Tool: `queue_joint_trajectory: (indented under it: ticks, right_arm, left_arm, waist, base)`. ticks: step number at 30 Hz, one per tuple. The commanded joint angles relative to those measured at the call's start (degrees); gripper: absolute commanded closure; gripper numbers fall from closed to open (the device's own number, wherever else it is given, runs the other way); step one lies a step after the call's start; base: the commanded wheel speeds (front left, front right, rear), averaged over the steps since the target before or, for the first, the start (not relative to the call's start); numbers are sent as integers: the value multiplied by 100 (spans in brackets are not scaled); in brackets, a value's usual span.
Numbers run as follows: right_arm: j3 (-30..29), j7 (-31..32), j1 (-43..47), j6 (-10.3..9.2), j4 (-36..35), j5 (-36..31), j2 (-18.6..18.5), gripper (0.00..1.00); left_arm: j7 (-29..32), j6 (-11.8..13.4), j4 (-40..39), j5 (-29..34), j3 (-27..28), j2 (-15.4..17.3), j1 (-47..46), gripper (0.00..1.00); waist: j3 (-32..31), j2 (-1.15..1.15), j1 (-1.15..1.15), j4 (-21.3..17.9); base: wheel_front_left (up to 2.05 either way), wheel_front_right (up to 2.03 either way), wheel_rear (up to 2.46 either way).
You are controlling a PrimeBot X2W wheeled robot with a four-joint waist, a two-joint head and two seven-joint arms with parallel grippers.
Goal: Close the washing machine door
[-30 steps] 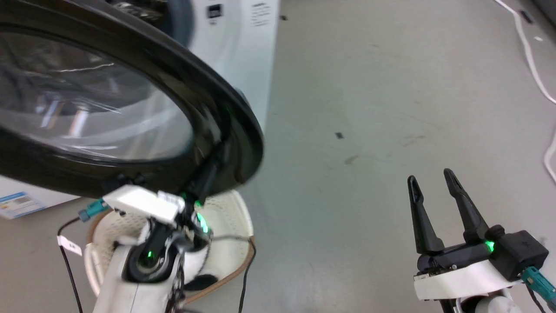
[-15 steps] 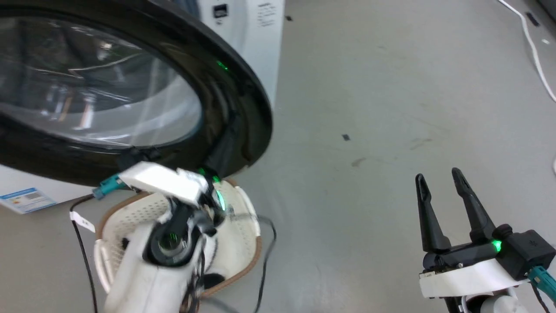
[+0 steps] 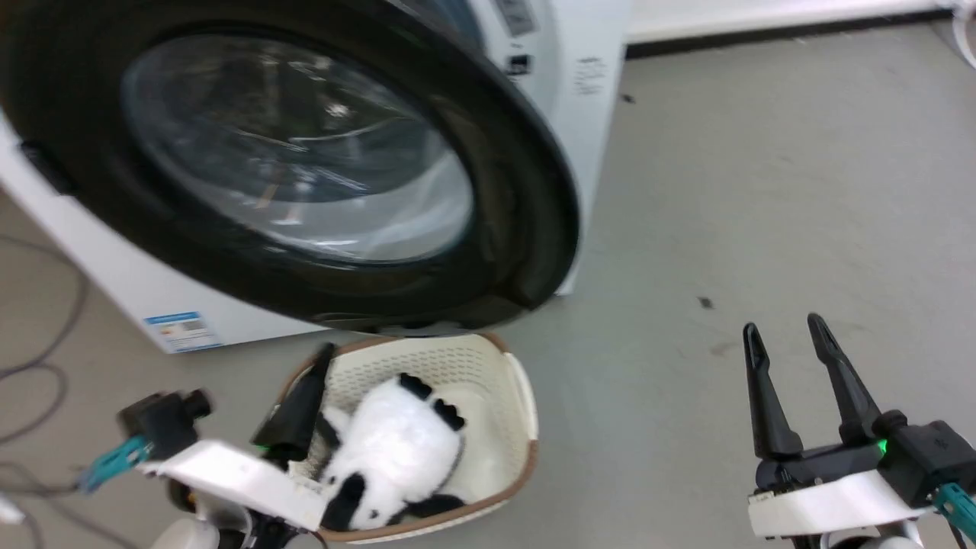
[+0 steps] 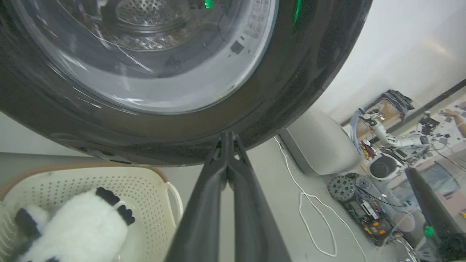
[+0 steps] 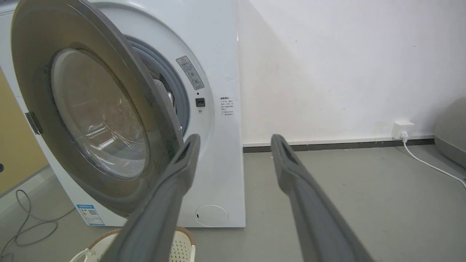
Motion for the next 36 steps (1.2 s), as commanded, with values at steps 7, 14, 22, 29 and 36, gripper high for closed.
queue_joint_trajectory:
  ticks: [7,14,22,29,36]
  right_arm:
    - [-74,-20,154,5,-44,-107,15,0]
    - [-22,-20,147,5,-66,-192,15,0]
    - [60,-20,177,5,-49,-271,15,0]
    - [53,-20,151,5,-109,-334,15,0]
    - [440,-20,-12,5,-94,-459,-253,100]
  left_arm:
    - [-941,278,-304,1869,1058,-398,258,100]
    - [-945,100,-934,3623,2041,-1299,930,100]
    - [-946,4,-738,4817,1842,-1592,1211,0]
    - [-946,-18,-762,5029,1801,-1730,1137,0]
    - [-946,-24,-650,5087,1644,-1779,954,0]
  waist:
    - [-303,0,0,793]
    - [-280,0,0,1085]
    - [-266,0,0,1242]
    - [-186,0,0,1302]
    - [102,0,0,1462]
  base:
    - [0,0,0]
    - [0,0,0]
    - [0,0,0]
    - [0,0,0]
    - [0,0,0]
